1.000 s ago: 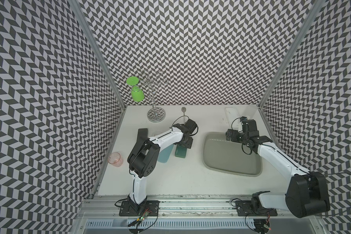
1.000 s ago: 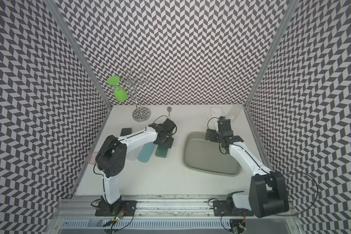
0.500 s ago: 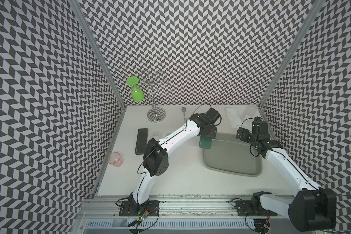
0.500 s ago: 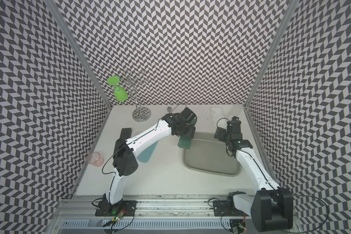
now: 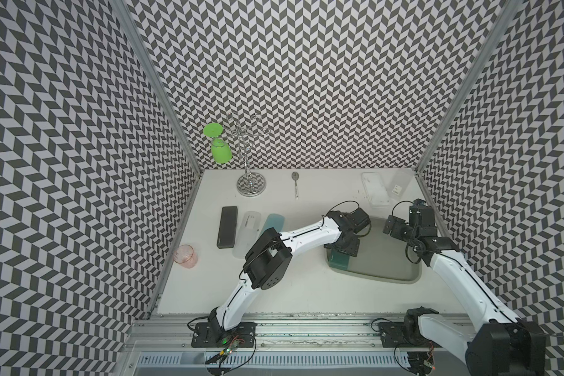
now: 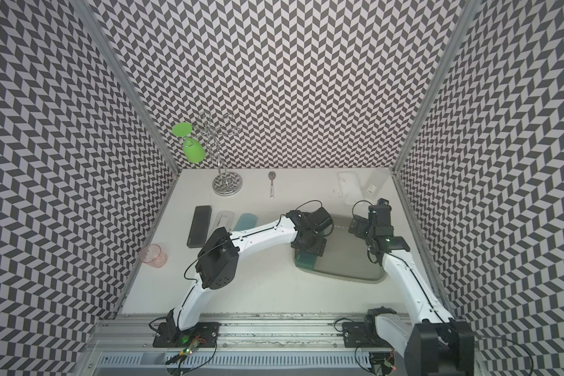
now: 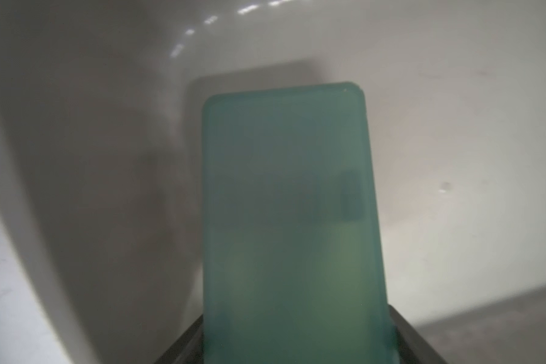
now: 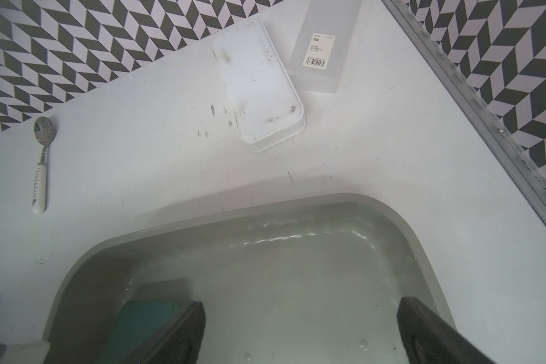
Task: Put the pencil case into the storage box
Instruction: Place the pencil case at the storage box.
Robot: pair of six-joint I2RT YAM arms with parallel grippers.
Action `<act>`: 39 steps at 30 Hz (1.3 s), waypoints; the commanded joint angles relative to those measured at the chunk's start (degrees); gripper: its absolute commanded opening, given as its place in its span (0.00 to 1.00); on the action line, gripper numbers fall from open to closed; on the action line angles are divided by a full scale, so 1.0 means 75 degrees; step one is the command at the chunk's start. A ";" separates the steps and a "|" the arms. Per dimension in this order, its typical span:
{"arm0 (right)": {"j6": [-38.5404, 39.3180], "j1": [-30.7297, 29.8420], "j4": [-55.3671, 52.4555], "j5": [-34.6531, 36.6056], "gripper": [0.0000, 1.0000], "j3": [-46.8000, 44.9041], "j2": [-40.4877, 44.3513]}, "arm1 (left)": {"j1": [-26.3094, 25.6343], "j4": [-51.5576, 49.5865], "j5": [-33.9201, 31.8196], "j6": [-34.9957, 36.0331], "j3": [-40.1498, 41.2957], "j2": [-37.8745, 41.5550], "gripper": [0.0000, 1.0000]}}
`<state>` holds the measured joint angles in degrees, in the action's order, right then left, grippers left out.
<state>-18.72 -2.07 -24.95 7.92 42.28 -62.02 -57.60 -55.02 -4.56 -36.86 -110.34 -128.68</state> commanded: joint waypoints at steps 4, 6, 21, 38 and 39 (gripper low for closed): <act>-0.0010 0.0029 0.0059 -0.0069 1.00 -0.0094 0.0207 | 0.0040 0.0202 -0.0753 -0.0378 -0.0017 0.0138 0.84; 0.0002 0.0029 0.0057 -0.0117 1.00 -0.0111 0.0195 | 0.0040 0.0329 -0.0775 -0.0382 0.0020 0.0156 0.86; 0.0409 0.0029 0.0067 -0.0929 0.99 0.0147 0.0129 | 0.0436 -0.0669 -0.1826 0.0320 -0.0670 0.1202 1.00; 0.0418 -0.0204 0.0618 -0.4211 0.92 -0.0190 -0.2258 | 0.4172 0.1857 -0.1087 0.2653 0.5734 0.5534 1.00; 0.0362 -0.0242 0.0733 -0.4305 0.91 -0.0238 -0.2331 | 0.4212 0.1925 -0.1081 0.2659 0.5814 0.5551 1.00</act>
<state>-15.79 -3.20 -23.22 -20.34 41.54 -78.63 -26.79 -45.45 -14.20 -19.20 -67.20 -89.36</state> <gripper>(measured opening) 0.917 0.996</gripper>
